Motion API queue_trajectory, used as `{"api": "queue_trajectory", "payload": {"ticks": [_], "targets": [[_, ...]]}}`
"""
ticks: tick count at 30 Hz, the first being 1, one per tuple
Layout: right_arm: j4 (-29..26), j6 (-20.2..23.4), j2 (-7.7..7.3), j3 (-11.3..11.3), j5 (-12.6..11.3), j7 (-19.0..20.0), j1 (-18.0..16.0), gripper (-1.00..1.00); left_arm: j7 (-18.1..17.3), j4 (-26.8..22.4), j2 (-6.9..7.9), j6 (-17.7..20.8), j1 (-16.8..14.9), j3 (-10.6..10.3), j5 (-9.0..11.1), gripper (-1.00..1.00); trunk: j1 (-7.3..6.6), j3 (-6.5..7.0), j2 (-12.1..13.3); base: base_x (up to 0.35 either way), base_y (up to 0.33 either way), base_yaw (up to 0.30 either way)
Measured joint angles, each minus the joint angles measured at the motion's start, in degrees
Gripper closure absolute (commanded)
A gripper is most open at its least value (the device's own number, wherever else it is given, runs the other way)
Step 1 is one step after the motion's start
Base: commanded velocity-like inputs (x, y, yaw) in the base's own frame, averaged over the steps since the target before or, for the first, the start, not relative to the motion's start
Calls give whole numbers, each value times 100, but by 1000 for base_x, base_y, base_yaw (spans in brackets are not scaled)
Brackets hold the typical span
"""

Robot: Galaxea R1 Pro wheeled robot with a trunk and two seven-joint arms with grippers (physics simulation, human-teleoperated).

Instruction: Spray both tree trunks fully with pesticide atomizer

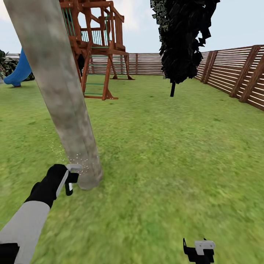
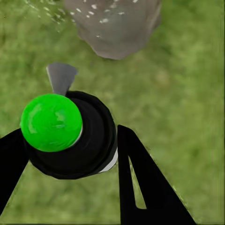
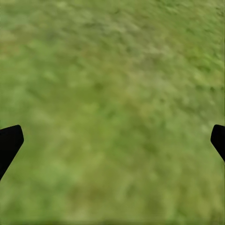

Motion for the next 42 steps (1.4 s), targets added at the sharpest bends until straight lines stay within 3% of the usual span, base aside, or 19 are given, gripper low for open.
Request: {"api": "queue_trajectory", "payload": {"ticks": [2, 3, 4, 5, 7, 9, 10, 12, 13, 14, 16, 19, 21, 24, 26, 28, 29, 39, 42], "targets": [[0, 0, 0, 2, 0, 0, 0, -100, -4, 5, 326, 19, -61, 7, -64, 100, 0, 0, 0, 0, 0, 0], [0, 0, 0, 1, 1, 0, 0, -100, -18, 8, 577, 24, -53, 17, 3, 100, 0, 0, 0, 0, 0, 0], [3, 0, 0, 6, 2, 0, 0, -100, -15, 9, 766, 18, -25, 0, -77, 100, 0, 0, 0, 142, 0, 0], [4, 0, 1, 8, 2, -1, 0, -100, -7, 7, 799, 12, -10, -9, 26, 100, 0, 0, 0, 307, 0, 0], [8, 0, 0, 8, 1, 0, 0, -100, 10, 1, 461, 21, -14, -41, 139, 100, 0, 0, 0, 109, 0, 0], [9, 0, 0, 8, 1, 0, 0, -100, 13, 0, 488, 26, -22, -10, -22, 100, 0, 0, 0, 17, 0, 0], [9, 0, 0, 9, 2, 0, 0, -100, 12, 0, 596, 32, -19, 0, -40, 100, 0, 0, 0, 5, 0, 0], [9, 0, 0, 9, 2, 0, 0, -100, -7, 0, 798, 35, -16, 5, -8, 100, 0, 0, 0, 2, 0, 0], [9, 0, 0, 8, 1, 0, 0, -100, -13, 0, 824, 36, -15, -7, 49, 100, 0, 0, 0, 0, 0, 0], [9, 0, 0, 8, 1, 0, 0, -100, -18, -33, 812, 36, -22, -28, 78, 100, 0, 0, 0, 0, 0, 0], [4, 0, 0, 8, 1, 0, 0, -100, -22, -464, 526, 142, -43, -42, 115, 100, 0, 1, 0, 0, 0, 0], [1, 0, 0, 8, 1, 0, 0, -100, -20, -745, 349, 274, -86, -36, 40, 100, 0, 0, 0, 0, 0, 0], [3, 0, 1, 9, 2, 0, 0, -100, -18, -758, 452, 288, -90, 2, -29, 100, 0, 0, 0, 0, 0, 0], [6, 0, 0, 9, 2, 0, 0, -100, -28, -764, 788, 293, -71, 1, 26, 100, 0, 0, 0, 0, 0, 0], [8, 0, 0, 8, 1, 0, 0, -100, -35, -783, 713, 298, -51, -32, 126, 100, 0, 0, 0, 0, 0, 72], [3, 0, 1, 8, -3, 0, 0, -100, -31, -789, 384, 300, -67, -46, 146, 100, 0, 0, 0, 0, 0, 226], [2, 0, 3, 8, -3, 0, 0, -100, -29, -790, 322, 300, -87, -46, 83, 100, 0, 0, 0, 0, 0, 267], [-1, 0, 0, 1, -1, 0, 0, -100, -23, -1034, 285, 257, -60, -67, 38, 100, 0, 0, 0, 55, -48, 134], [0, 0, 7, 8, 1, 0, 0, -100, -20, -1042, 285, 282, -64, -253, 37, 100, 0, 0, 0, 95, -254, 0]]}}
